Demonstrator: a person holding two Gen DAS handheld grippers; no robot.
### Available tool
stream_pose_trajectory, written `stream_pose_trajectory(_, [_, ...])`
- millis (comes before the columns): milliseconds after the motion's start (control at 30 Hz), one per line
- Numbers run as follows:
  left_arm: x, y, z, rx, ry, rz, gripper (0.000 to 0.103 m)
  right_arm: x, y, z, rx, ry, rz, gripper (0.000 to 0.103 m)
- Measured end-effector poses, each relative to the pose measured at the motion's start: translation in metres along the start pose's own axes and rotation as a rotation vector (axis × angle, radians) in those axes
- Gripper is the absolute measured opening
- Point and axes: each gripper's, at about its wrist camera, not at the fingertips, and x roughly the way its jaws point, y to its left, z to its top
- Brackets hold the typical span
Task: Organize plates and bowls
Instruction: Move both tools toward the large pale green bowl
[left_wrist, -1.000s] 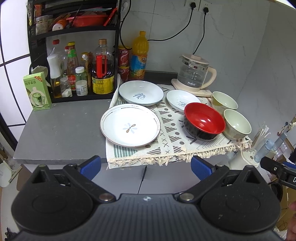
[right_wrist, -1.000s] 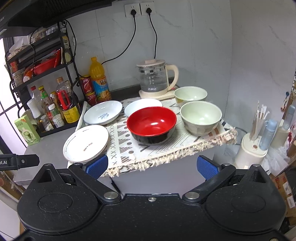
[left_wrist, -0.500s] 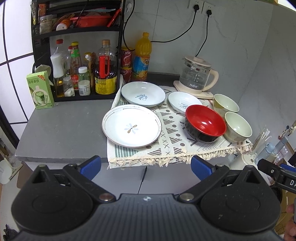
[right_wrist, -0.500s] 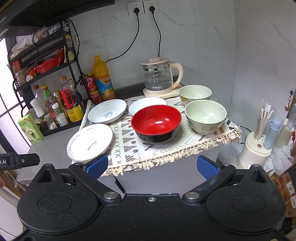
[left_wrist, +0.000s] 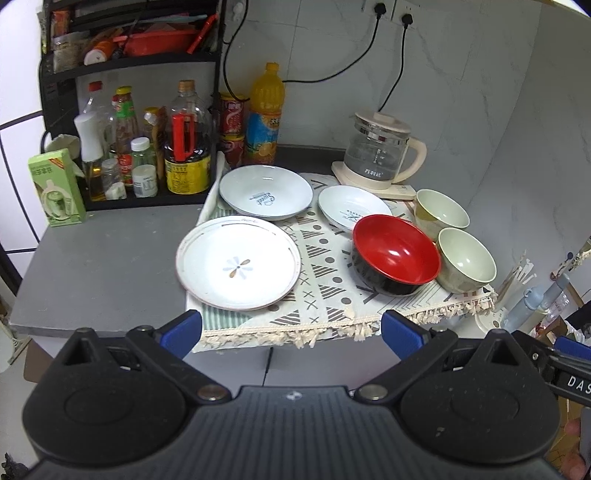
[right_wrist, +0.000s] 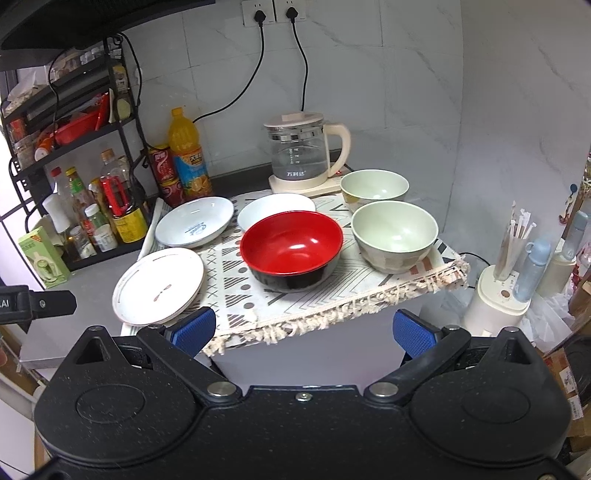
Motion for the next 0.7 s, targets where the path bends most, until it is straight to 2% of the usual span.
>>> stream_pose_trajectory(267, [0.036,-0.021,0.020,0.002,0.017,-0.018,0.101,0.024,-0.018,0.011,0.002,0.002,-0.008,0.103])
stream_pose_trajectory(367, [0.055,-0.030,0.028,0.009,0.030,-0.020,0.100,0.039,-0.029,0.016,0.031,0.030,-0.002,0.103])
stream_pose_trajectory(700, [0.123,-0.075,0.068,0.027,0.081,-0.083,0.100,0.088,-0.067,0.042,0.085,0.057,-0.012,0.103])
